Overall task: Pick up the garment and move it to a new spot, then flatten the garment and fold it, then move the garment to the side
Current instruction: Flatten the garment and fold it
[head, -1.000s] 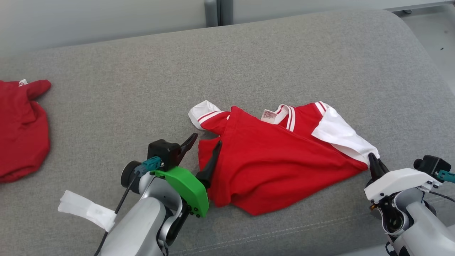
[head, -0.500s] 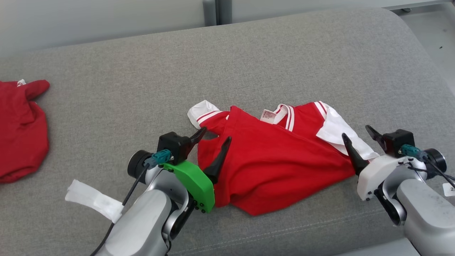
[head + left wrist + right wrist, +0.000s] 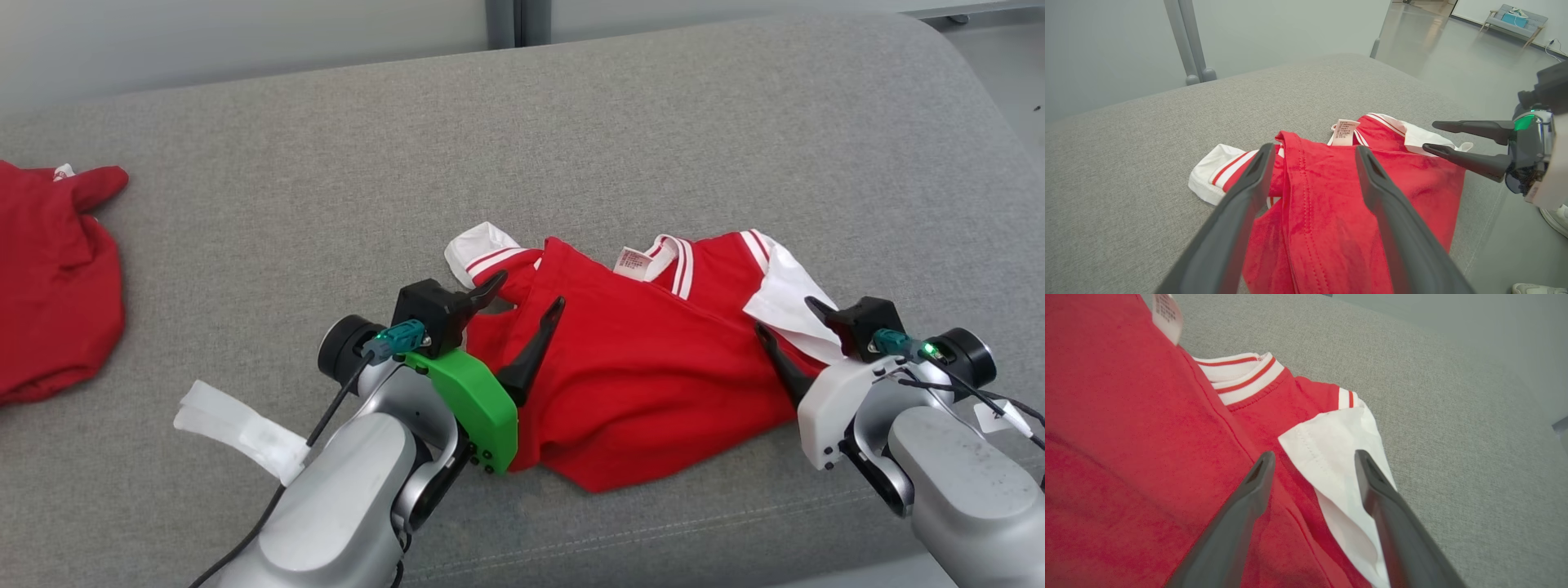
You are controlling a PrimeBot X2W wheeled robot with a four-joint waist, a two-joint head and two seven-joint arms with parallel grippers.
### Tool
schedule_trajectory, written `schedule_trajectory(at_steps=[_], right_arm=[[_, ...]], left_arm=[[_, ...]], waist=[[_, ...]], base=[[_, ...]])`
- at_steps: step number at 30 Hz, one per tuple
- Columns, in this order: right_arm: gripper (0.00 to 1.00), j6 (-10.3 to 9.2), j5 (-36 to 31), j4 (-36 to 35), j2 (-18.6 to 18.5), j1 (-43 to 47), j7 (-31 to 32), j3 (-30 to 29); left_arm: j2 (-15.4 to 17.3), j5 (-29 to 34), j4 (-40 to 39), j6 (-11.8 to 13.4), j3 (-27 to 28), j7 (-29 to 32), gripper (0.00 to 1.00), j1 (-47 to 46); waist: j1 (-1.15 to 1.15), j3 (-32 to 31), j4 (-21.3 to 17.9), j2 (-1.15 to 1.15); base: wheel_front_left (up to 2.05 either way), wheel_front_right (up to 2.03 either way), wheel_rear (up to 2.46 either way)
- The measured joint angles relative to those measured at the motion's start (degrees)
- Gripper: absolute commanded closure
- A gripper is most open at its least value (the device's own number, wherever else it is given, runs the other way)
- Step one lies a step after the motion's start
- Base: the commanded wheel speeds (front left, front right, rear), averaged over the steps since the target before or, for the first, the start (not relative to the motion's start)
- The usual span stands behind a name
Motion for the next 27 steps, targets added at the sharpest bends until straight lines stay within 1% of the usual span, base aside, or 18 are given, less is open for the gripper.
schedule_trajectory(at_steps=[4, 6, 8, 9, 10, 11, 12, 14, 17, 18, 19, 20, 22, 23, 24, 25, 26, 27], right_arm=[[0.11, 0.01, 0.0, 1.2, 0.3, -1.6, 1.3, 0.3], [0.2, 0.02, 0.0, 1.4, 0.8, -2.6, 1.6, 0.4], [0.24, 0.53, 0.0, 1.9, 1.2, -3.4, 2.1, 0.4], [0.29, 0.53, -0.1, 2.2, 1.3, -3.5, 2.3, 0.6], [0.41, 0.53, -0.1, 2.7, 1.3, -3.6, 2.7, 0.6], [0.45, 0.53, -0.2, 3.1, 1.3, -3.7, 3.2, 0.6], [0.43, 0.54, -0.2, 3.5, 1.3, -3.7, 3.3, 0.7], [0.45, 0.54, -0.2, 4.3, 1.3, -3.8, 3.7, 0.7], [0.42, 0.59, -0.4, 5.0, 1.3, -4.6, 4.1, 0.7], [0.38, 0.59, -0.4, 5.2, 1.3, -4.8, 4.3, 0.7], [0.41, 0.59, -0.4, 5.5, 1.3, -5.0, 4.6, 0.7], [0.53, 0.62, -0.4, 5.7, 1.3, -5.2, 4.6, 0.7], [0.61, 0.75, -0.4, 6.0, 1.3, -5.4, 4.6, 0.7], [0.72, 1.0, -0.4, 6.2, 1.2, -5.5, 4.6, 0.7], [0.72, 1.0, -0.4, 6.2, 1.2, -5.5, 4.6, 0.6], [0.82, 1.0, -0.4, 6.3, 1.2, -5.5, 4.6, 0.6], [0.98, 1.0, -0.4, 6.4, 1.2, -5.6, 4.6, 0.5], [1.0, 1.0, -0.4, 6.5, 1.2, -5.8, 4.6, 0.3]], left_arm=[[0.0, 0.0, -0.2, 0.0, -0.1, 0.1, 0.0, -0.4], [-0.1, 0.0, -0.1, 0.0, -0.4, 0.1, 0.0, -0.5], [-0.2, 0.0, 0.0, 0.0, -0.6, 0.2, 0.0, -0.5], [-0.2, 0.0, 0.1, 0.0, -0.7, 0.1, 0.0, -0.6], [-0.2, 0.0, 0.1, -0.1, -0.9, 0.1, 0.0, -0.6], [-0.2, 0.0, 0.1, -0.2, -0.9, 0.1, 0.0, -0.6], [-0.2, 0.0, 0.1, -0.2, -0.9, 0.1, 0.0, -0.6], [-0.2, -0.1, 0.2, -0.2, -0.8, 0.1, 0.0, -0.6], [-0.2, -0.1, 0.3, -0.2, -0.6, 0.1, 0.0, -0.6], [-0.2, -0.1, 0.3, -0.2, -0.6, 0.0, 0.0, -0.7], [-0.2, -0.1, 0.3, -0.2, -0.6, 0.0, 0.0, -0.7], [-0.2, -0.1, 0.3, -0.2, -0.6, 0.0, 0.0, -0.8], [-0.2, -0.1, 0.3, -0.2, -0.6, 0.0, 0.0, -0.9], [-0.2, -0.1, 0.4, -0.2, -0.6, 0.0, 0.0, -0.9], [-0.2, -0.1, 0.4, -0.2, -0.6, 0.0, 0.0, -0.9], [-0.2, -0.1, 0.4, -0.2, -0.6, 0.0, 0.0, -0.9], [-0.2, -0.1, 0.5, -0.2, -0.6, 0.0, 0.0, -0.9], [-0.3, -0.1, 0.5, -0.2, -0.6, 0.0, 0.0, -0.9]], waist=[[0.0, 0.9, 0.4, 0.0], [0.0, 1.4, 0.6, 0.0], [0.0, 1.7, 0.9, 0.0], [0.0, 1.8, 1.1, 0.0], [0.0, 1.9, 1.3, 0.0], [0.0, 2.0, 1.4, 0.0], [0.0, 2.0, 1.6, 0.0], [0.0, 2.2, 1.9, 0.0], [0.0, 2.3, 2.1, 0.0], [0.0, 2.3, 2.2, 0.0], [0.0, 2.3, 2.2, 0.0], [0.0, 2.4, 2.2, 0.0], [0.0, 2.4, 2.2, 0.0], [0.0, 2.4, 2.2, 0.0], [0.0, 2.5, 2.2, 0.0], [0.0, 2.5, 2.1, 0.0], [0.0, 2.5, 2.1, 0.0], [0.0, 2.5, 2.0, 0.0]], base=[[0.0, 0.0, 0.0], [0.0, 0.0, 0.0], [0.0, 0.0, 0.0], [0.0, 0.0, 0.0], [0.0, 0.0, 0.0], [0.0, 0.0, 0.0], [0.0, 0.0, 0.0], [0.0, 0.0, 0.0], [0.0, 0.0, 0.0], [0.0, 0.0, 0.0], [0.0, 0.0, 0.0], [0.0, 0.0, 0.0], [0.0, 0.0, 0.0], [0.0, 0.0, 0.0], [0.0, 0.0, 0.0], [0.0, 0.0, 0.0], [0.0, 0.0, 0.0], [0.0, 0.0, 0.0]])
